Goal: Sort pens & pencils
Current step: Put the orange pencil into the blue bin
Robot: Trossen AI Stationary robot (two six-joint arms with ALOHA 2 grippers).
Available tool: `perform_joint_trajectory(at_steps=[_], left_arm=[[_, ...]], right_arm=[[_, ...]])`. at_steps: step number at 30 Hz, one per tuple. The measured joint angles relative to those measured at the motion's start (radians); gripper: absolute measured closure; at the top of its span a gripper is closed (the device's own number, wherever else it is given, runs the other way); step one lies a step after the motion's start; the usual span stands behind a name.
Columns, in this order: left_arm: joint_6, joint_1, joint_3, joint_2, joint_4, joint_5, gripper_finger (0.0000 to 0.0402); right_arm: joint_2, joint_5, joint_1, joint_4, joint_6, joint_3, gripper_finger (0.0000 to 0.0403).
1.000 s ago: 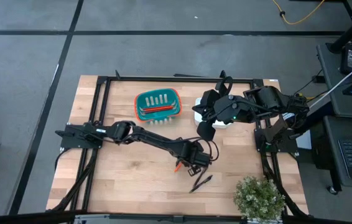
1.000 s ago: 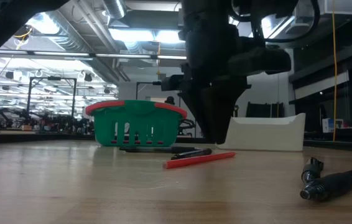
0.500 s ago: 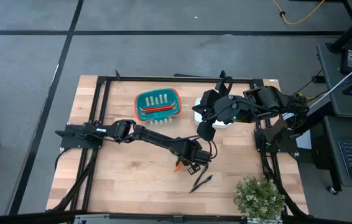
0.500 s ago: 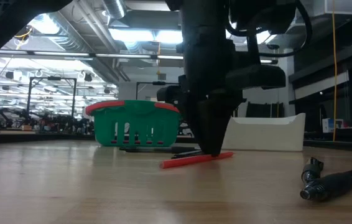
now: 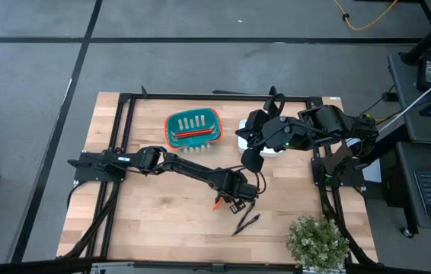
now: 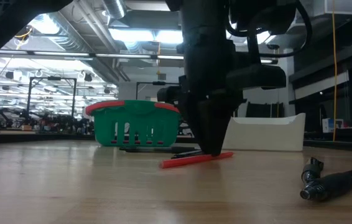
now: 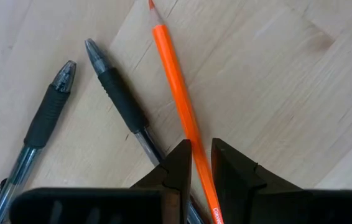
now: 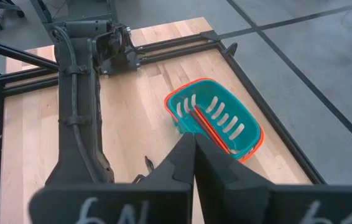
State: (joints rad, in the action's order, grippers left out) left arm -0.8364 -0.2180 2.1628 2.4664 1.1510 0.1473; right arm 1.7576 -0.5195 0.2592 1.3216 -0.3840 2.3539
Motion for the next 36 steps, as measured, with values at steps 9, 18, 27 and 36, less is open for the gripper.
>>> perform_joint_trajectory(at_steps=[9, 18, 27, 36], left_arm=[[0.000, 0.000, -0.060, -0.007, -0.066, -0.028, 0.0345], [0.000, 0.004, -0.097, -0.007, -0.094, -0.052, 0.0349], [0.007, -0.007, -0.081, -0.004, -0.088, -0.045, 0.0377], [0.027, -0.025, -0.028, 0.004, -0.051, 0.001, 0.0380]], right_arm=[[0.000, 0.000, 0.000, 0.000, -0.003, 0.000, 0.0393], [0.000, 0.000, 0.000, 0.000, -0.002, 0.000, 0.0393], [0.000, -0.001, 0.000, -0.001, -0.003, 0.000, 0.0393], [0.000, -0.001, 0.000, -0.016, -0.003, 0.000, 0.0393]])
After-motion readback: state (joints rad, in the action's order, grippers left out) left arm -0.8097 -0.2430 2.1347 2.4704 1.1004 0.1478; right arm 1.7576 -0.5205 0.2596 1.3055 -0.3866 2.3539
